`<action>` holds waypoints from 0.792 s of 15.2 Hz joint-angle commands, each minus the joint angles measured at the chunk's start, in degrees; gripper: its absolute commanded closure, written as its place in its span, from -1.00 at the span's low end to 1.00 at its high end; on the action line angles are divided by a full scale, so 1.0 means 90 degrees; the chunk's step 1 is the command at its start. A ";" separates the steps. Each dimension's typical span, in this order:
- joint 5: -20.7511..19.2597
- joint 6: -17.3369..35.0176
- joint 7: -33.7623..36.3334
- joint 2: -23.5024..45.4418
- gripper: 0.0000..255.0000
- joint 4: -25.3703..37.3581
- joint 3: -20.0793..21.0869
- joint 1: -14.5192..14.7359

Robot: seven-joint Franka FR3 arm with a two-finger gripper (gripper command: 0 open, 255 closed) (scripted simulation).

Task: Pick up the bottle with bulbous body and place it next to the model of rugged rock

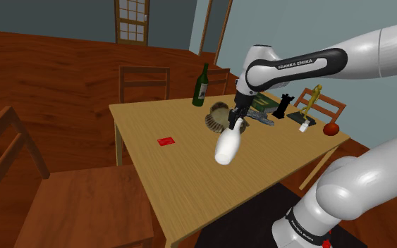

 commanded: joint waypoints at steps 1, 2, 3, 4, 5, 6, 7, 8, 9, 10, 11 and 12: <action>0.0000 0.0000 -0.0001 0.0002 1.00 -0.0002 0.0000 0.0000; 0.0000 0.0001 -0.0001 0.0003 1.00 -0.0002 0.0000 0.0000; 0.0000 0.0001 -0.0001 0.0005 1.00 -0.0001 0.0000 0.0000; 0.0000 0.0002 -0.0001 0.0004 1.00 -0.0002 0.0000 0.0000; 0.0000 0.0000 -0.0001 0.0001 1.00 -0.0002 0.0000 0.0000; 0.0000 -0.0093 -0.0001 -0.0035 1.00 0.0055 0.0002 0.0000; 0.0000 -0.0186 -0.0001 -0.0071 1.00 0.0112 0.0004 0.0001; 0.0001 -0.0278 -0.0002 -0.0101 1.00 0.0173 0.0006 0.0001; 0.0002 -0.0370 -0.0002 -0.0132 1.00 0.0234 0.0008 0.0001; 0.0002 -0.0462 -0.0003 -0.0161 1.00 0.0297 0.0010 0.0002; 0.0003 -0.0553 -0.0003 -0.0189 1.00 0.0360 0.0012 0.0002; 0.0004 -0.0643 -0.0004 -0.0215 1.00 0.0425 0.0014 0.0002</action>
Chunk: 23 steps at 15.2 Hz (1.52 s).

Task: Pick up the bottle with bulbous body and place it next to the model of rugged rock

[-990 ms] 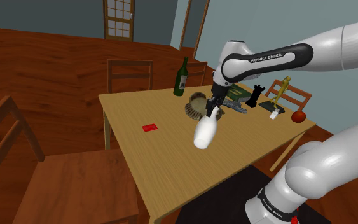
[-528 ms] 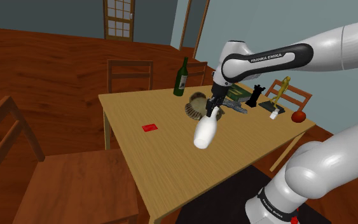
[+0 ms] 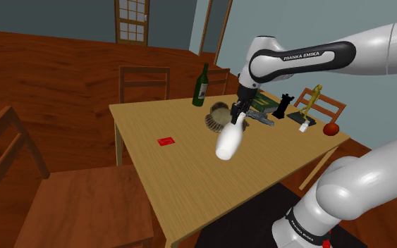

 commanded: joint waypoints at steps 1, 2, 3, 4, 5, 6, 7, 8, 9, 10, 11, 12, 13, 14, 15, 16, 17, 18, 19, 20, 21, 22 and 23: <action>0.0007 -0.0211 0.0015 -0.0060 1.00 0.0150 0.0016 0.0008; 0.0008 -0.0301 0.0014 -0.0083 1.00 0.0217 0.0018 0.0009; 0.0009 -0.0390 0.0014 -0.0104 1.00 0.0286 0.0020 0.0009; 0.0010 -0.0480 0.0013 -0.0124 1.00 0.0355 0.0022 0.0010; 0.0011 -0.0568 0.0012 -0.0142 1.00 0.0426 0.0024 0.0010; 0.0012 -0.0657 0.0011 -0.0158 1.00 0.0498 0.0026 0.0011; 0.0013 -0.0745 0.0010 -0.0173 1.00 0.0572 0.0027 0.0011; 0.0014 -0.0833 0.0010 -0.0187 1.00 0.0646 0.0029 0.0012; 0.0015 -0.0921 0.0009 -0.0199 1.00 0.0722 0.0031 0.0012; 0.0016 -0.1008 0.0008 -0.0209 1.00 0.0798 0.0033 0.0013; 0.0017 -0.1095 0.0007 -0.0218 1.00 0.0876 0.0034 0.0013; 0.0018 -0.1182 0.0006 -0.0226 1.00 0.0956 0.0036 0.0014; 0.0020 -0.1268 0.0005 -0.0232 1.00 0.1036 0.0038 0.0014; 0.0021 -0.1354 0.0004 -0.0236 1.00 0.1118 0.0039 0.0015; 0.0022 -0.1440 0.0003 -0.0239 1.00 0.1200 0.0041 0.0016; 0.0023 -0.1526 0.0001 -0.0241 1.00 0.1284 0.0042 0.0016; 0.0024 -0.1612 0.0000 -0.0242 1.00 0.1370 0.0044 0.0017; 0.0025 -0.1697 -0.0001 -0.0241 1.00 0.1456 0.0045 0.0018; 0.0027 -0.1782 -0.0002 -0.0238 1.00 0.1544 0.0046 0.0018; 0.0028 -0.1868 -0.0003 -0.0234 1.00 0.1633 0.0048 0.0019; 0.0029 -0.1953 -0.0005 -0.0229 1.00 0.1723 0.0049 0.0020; 0.0030 -0.2037 -0.0006 -0.0223 1.00 0.1814 0.0050 0.0020; 0.0031 -0.2122 -0.0008 -0.0215 1.00 0.1907 0.0051 0.0021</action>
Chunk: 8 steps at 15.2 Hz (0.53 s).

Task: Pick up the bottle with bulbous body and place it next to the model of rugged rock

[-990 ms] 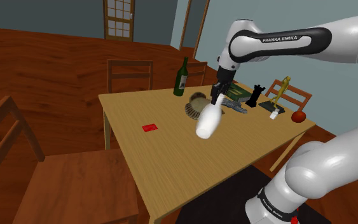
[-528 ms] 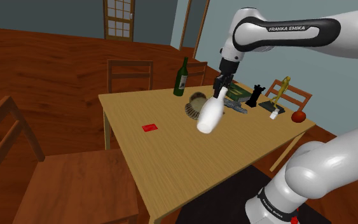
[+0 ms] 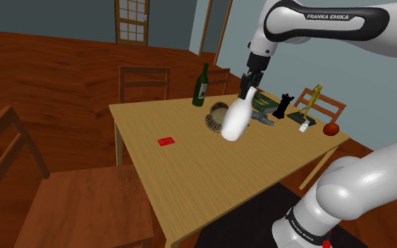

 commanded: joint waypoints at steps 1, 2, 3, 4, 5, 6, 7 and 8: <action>0.0002 -0.0191 -0.0004 0.0022 1.00 0.0215 0.0002 0.0001; 0.0003 -0.0276 -0.0005 0.0033 1.00 0.0310 0.0004 0.0002; 0.0005 -0.0360 -0.0007 0.0045 1.00 0.0407 0.0005 0.0003; 0.0006 -0.0445 -0.0008 0.0058 1.00 0.0505 0.0006 0.0003; 0.0007 -0.0530 -0.0010 0.0073 1.00 0.0604 0.0007 0.0004; 0.0008 -0.0614 -0.0011 0.0089 1.00 0.0705 0.0007 0.0005; 0.0010 -0.0699 -0.0013 0.0107 1.00 0.0807 0.0008 0.0005; 0.0011 -0.0784 -0.0015 0.0125 1.00 0.0911 0.0009 0.0006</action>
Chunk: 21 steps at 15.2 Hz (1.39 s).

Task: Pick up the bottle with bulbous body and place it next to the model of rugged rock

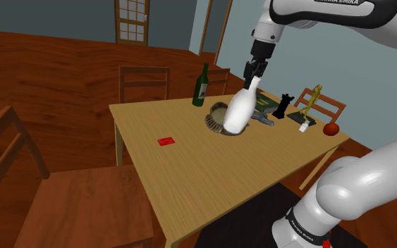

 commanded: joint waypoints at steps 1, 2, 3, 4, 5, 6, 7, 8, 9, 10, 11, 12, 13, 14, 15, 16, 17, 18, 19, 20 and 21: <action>-0.0001 -0.0169 -0.0013 0.0022 1.00 0.0192 -0.0005 -0.0003; 0.0000 -0.0254 -0.0015 0.0043 1.00 0.0298 -0.0005 -0.0002; 0.0001 -0.0339 -0.0017 0.0066 1.00 0.0407 -0.0004 -0.0001; 0.0002 -0.0425 -0.0019 0.0091 1.00 0.0517 -0.0003 -0.0001; 0.0004 -0.0511 -0.0021 0.0116 1.00 0.0628 -0.0003 0.0000; 0.0005 -0.0597 -0.0023 0.0144 1.00 0.0741 -0.0002 0.0001; 0.0006 -0.0683 -0.0025 0.0172 1.00 0.0856 -0.0002 0.0001; 0.0008 -0.0770 -0.0027 0.0202 1.00 0.0973 -0.0002 0.0002; 0.0009 -0.0857 -0.0029 0.0234 1.00 0.1092 -0.0002 0.0002; 0.0010 -0.0944 -0.0032 0.0267 1.00 0.1212 -0.0001 0.0003; 0.0012 -0.1032 -0.0034 0.0302 1.00 0.1335 -0.0001 0.0003; 0.0013 -0.1120 -0.0036 0.0338 1.00 0.1459 -0.0001 0.0004; 0.0015 -0.1209 -0.0039 0.0376 1.00 0.1586 -0.0001 0.0005; 0.0016 -0.1299 -0.0042 0.0415 1.00 0.1715 -0.0001 0.0005; 0.0018 -0.1389 -0.0044 0.0456 1.00 0.1846 -0.0002 0.0006; 0.0019 -0.1480 -0.0047 0.0499 1.00 0.1980 -0.0002 0.0006; 0.0021 -0.1571 -0.0050 0.0544 1.00 0.2116 -0.0002 0.0006; 0.0022 -0.1664 -0.0053 0.0590 1.00 0.2255 -0.0003 0.0007; 0.0024 -0.1757 -0.0056 0.0639 1.00 0.2397 -0.0004 0.0007; 0.0026 -0.1851 -0.0060 0.0689 1.00 0.2541 -0.0004 0.0007; 0.0027 -0.1946 -0.0063 0.0742 1.00 0.2689 -0.0005 0.0008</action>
